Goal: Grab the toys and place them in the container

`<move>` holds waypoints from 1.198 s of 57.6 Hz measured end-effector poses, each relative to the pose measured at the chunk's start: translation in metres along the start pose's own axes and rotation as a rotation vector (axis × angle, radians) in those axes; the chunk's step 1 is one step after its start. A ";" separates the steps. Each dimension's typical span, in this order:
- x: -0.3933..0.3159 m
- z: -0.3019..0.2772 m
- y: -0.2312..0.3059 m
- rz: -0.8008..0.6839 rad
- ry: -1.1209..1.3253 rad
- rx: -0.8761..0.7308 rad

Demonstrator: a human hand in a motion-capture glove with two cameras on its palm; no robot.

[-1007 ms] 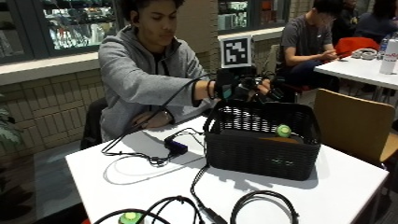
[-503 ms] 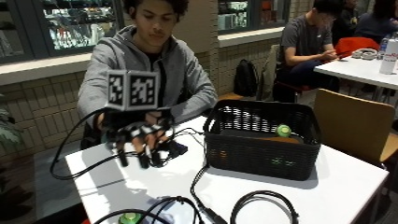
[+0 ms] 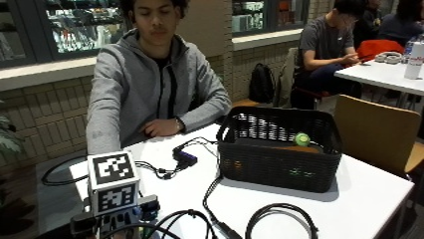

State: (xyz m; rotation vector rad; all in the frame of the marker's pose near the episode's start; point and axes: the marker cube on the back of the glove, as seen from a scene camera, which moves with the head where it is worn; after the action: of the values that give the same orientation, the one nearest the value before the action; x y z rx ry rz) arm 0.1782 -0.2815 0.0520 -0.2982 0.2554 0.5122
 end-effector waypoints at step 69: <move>-0.382 -0.191 0.220 -1.066 0.139 0.567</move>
State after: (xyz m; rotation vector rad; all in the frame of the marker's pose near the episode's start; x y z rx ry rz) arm -0.2877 -0.3320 -0.0532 0.1083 0.3242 -0.6362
